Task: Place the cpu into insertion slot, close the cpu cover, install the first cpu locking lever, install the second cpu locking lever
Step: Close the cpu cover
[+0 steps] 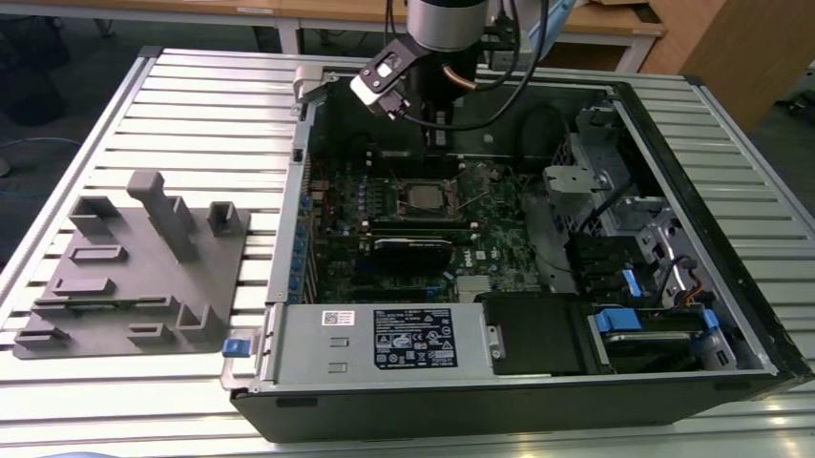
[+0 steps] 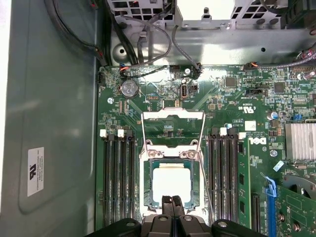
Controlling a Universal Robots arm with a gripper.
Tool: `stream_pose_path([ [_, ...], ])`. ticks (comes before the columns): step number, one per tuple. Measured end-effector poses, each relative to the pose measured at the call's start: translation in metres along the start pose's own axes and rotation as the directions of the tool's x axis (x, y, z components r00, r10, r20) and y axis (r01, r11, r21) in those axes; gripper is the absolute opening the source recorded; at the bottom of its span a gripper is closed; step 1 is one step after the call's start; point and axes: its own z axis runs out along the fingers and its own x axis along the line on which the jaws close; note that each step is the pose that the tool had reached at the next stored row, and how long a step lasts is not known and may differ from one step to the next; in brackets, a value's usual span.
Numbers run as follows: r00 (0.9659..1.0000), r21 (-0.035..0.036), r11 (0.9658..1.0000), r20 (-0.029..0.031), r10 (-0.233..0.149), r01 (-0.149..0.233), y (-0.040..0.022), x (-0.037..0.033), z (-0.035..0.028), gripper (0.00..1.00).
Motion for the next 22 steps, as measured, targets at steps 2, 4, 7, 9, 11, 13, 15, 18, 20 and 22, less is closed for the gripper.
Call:
stream_pose_path([
  [2, 1.0, 0.0001, 1.0, 0.0001, 0.0, 0.0, 0.0005, 0.0, 0.0, 0.11],
  [4, 1.0, 0.0001, 1.0, 0.0001, 0.0, 0.0, 0.0022, 0.0001, 0.0001, 0.11],
  [7, 1.0, 0.0001, 1.0, 0.0001, 0.0, 0.0, 0.0058, 0.0001, 0.0004, 0.11],
  [9, 1.0, 0.0, 1.0, -0.0001, 0.0, 0.0, 0.0075, 0.0001, 0.0005, 0.11],
  [11, 1.0, 0.0001, 1.0, 0.0001, 0.0, 0.0, 0.0093, 0.0002, 0.0006, 0.11],
  [13, 1.0, 0.0, 1.0, 0.0, 0.0, 0.0, 0.011, 0.0002, 0.0007, 0.11],
  [15, 1.0, 0.0, 1.0, 0.0, 0.0, 0.0, 0.011, 0.0002, 0.0007, 0.11],
  [18, 1.0, 0.0, 1.0, 0.0, 0.0, 0.0, 0.0111, 0.0002, 0.0007, 0.11],
  [20, 1.0, 0.0, 1.0, 0.0, 0.0, 0.0, 0.0111, 0.0002, 0.0007, 0.11],
  [22, 1.0, 0.0, 1.0, 0.0, 0.0, 0.0, 0.0121, 0.0002, 0.0008, 0.11],
])
